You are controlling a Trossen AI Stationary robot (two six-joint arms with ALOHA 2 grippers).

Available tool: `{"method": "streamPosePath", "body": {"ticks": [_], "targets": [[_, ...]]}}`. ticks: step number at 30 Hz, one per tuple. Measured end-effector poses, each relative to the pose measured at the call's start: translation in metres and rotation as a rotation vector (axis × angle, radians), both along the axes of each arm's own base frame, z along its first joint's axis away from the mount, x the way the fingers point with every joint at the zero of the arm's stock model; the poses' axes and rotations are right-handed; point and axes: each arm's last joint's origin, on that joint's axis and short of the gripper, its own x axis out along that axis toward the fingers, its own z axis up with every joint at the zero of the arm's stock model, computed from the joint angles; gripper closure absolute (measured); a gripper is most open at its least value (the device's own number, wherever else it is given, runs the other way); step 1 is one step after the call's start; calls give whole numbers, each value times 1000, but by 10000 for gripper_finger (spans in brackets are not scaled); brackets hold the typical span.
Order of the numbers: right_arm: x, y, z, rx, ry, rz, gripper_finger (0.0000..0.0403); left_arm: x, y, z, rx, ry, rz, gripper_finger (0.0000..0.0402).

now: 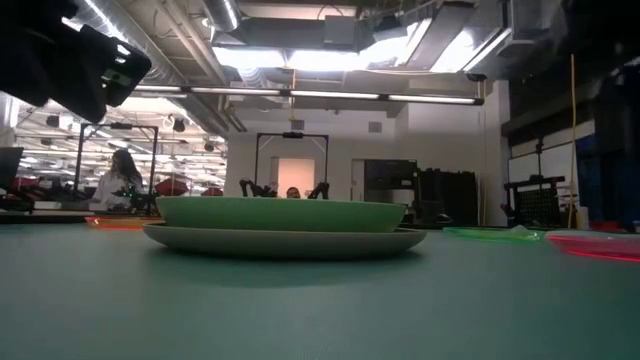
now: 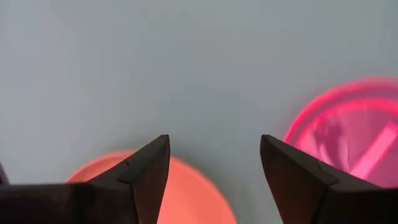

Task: Stack plastic plates
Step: Stack the dark blue plate on the green plate

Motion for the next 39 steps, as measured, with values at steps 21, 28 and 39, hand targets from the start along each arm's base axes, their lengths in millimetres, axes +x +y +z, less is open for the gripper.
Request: {"method": "streamPosePath", "body": {"ticks": [21, 28, 39], "targets": [[33, 7, 15, -257, -503, 0, 162, -49, 32, 31, 36, 404, 75, 224], [49, 16, 14, -391, -629, 87, 162, -66, 39, 19, -51, 472, 162, 224], [58, 18, 10, -411, -659, 113, 162, -84, 49, -16, -93, 651, 218, 224]]}}
